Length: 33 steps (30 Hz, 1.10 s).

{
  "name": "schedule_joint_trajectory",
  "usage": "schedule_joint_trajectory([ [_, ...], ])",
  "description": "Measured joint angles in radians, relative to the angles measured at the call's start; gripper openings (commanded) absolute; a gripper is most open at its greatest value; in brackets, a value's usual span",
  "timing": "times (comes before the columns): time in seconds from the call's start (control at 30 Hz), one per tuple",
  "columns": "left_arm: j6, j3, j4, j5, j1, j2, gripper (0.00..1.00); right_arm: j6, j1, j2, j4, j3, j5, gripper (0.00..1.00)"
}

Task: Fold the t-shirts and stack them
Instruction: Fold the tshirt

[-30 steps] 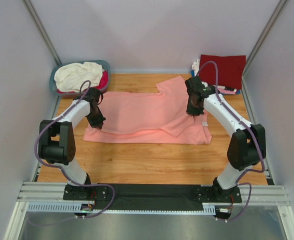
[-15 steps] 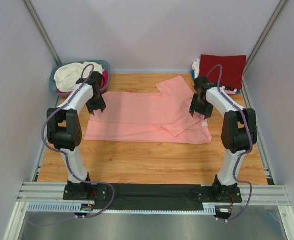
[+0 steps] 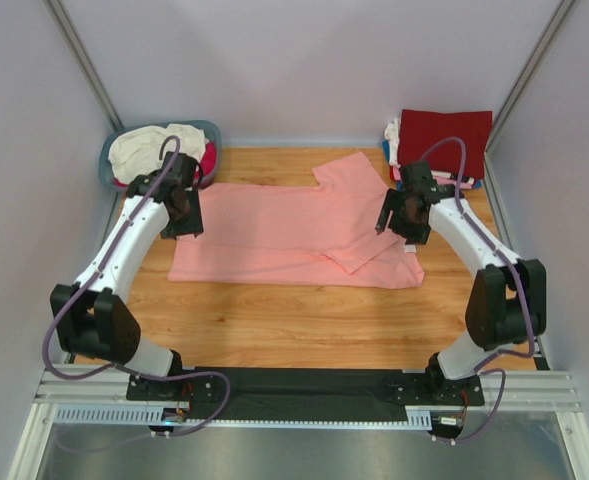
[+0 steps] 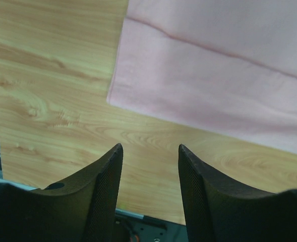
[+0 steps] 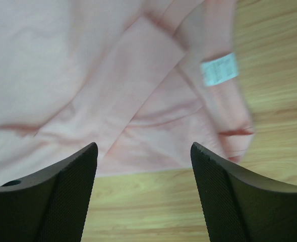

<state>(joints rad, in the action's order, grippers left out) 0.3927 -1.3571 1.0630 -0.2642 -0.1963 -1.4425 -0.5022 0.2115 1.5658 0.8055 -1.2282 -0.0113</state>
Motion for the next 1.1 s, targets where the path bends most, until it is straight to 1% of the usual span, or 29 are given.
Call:
schedule_joint_trajectory([
  [0.07, -0.020, 0.060, -0.005, 0.000, -0.005, 0.060, 0.54, -0.026, 0.019, -0.053, -0.072, 0.098, 0.091, 0.61],
  [0.1, -0.029, 0.095, -0.011, 0.000, -0.005, 0.088, 0.54, -0.037, 0.024, -0.058, -0.095, 0.125, 0.122, 0.60],
  [0.2, -0.041, 0.195, -0.035, -0.002, -0.005, 0.153, 0.53, -0.079, 0.035, -0.030, -0.176, 0.188, 0.198, 0.58],
  [0.3, -0.046, 0.252, -0.049, 0.005, -0.005, 0.168, 0.51, -0.112, 0.043, 0.020, -0.228, 0.201, 0.235, 0.56],
  [0.57, -0.058, 0.257, -0.087, 0.025, -0.005, 0.168, 0.51, -0.175, 0.048, 0.117, -0.334, 0.201, 0.266, 0.55],
  [1.1, -0.062, 0.257, -0.099, 0.063, -0.005, 0.168, 0.50, -0.205, 0.050, 0.135, -0.342, 0.232, 0.225, 0.55],
])
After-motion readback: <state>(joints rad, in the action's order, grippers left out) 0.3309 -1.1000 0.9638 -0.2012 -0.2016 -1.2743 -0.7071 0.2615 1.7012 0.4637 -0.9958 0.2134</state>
